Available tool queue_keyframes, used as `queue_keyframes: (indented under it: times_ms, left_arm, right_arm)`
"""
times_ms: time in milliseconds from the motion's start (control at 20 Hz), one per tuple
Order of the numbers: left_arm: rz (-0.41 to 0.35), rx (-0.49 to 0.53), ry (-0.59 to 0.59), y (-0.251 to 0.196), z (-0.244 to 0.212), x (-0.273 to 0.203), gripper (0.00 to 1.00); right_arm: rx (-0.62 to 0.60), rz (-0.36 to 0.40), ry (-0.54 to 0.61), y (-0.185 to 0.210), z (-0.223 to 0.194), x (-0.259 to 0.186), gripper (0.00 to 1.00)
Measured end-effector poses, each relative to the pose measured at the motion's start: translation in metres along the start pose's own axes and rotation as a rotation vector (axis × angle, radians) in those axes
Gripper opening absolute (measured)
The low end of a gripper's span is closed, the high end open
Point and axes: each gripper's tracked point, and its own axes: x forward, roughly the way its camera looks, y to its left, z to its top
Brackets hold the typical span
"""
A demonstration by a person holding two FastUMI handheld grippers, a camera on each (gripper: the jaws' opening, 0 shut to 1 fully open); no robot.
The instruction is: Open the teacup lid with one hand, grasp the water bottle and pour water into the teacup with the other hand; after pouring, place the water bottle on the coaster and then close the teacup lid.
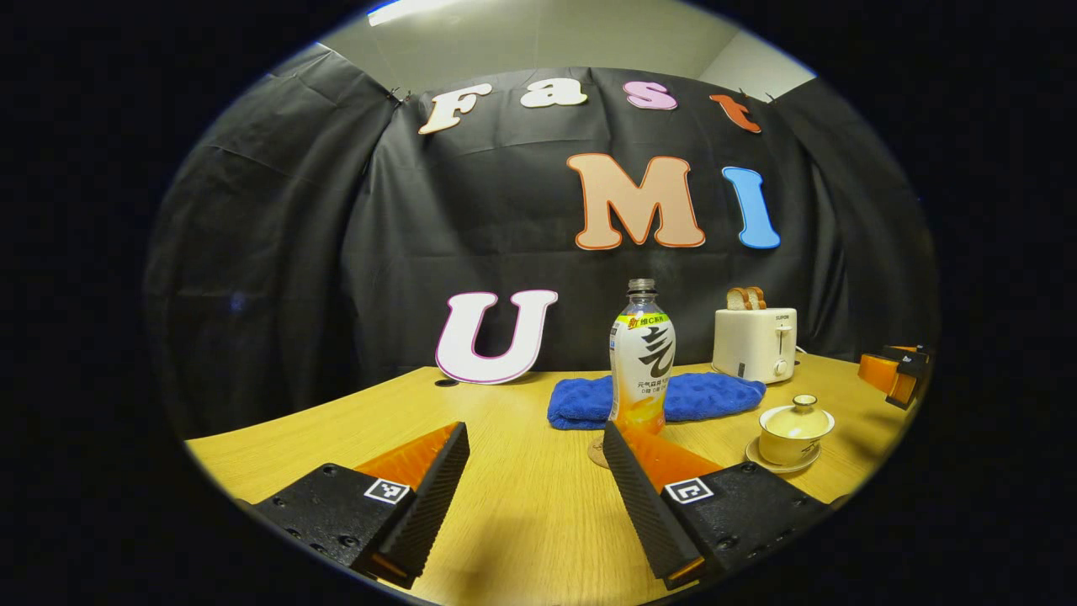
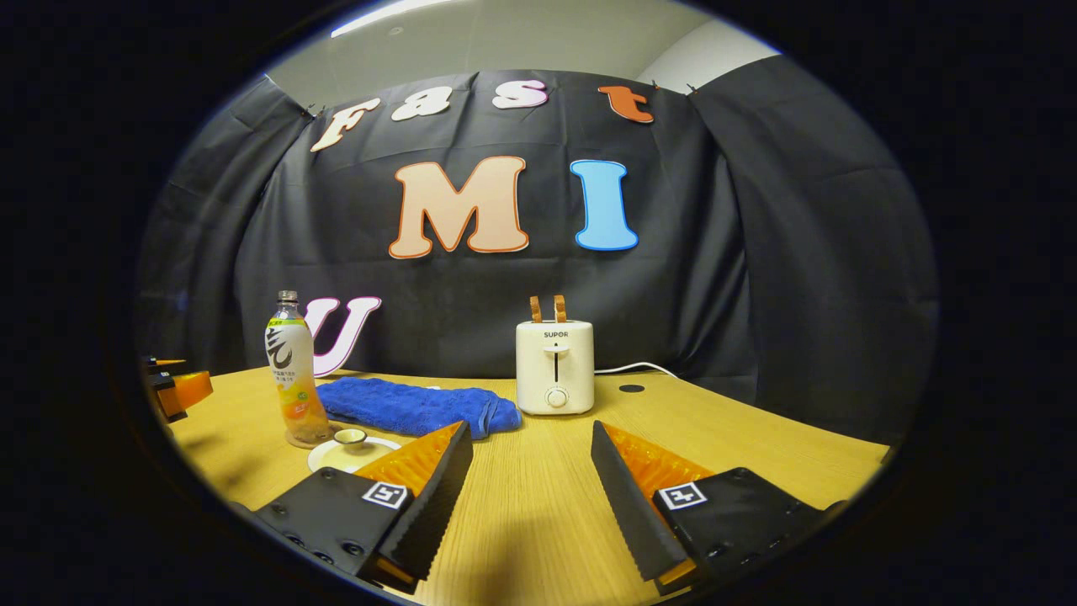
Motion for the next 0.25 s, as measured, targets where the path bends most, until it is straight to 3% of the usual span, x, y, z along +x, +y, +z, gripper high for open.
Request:
queue_keyframes:
  times_ms: [250]
  left_arm:
    - [0.0,0.0,0.001,0.0004,0.0004,-0.0004,0.93]
  right_arm:
    - [0.0,0.0,-0.001,0.0003,-0.0004,0.0002,0.95]
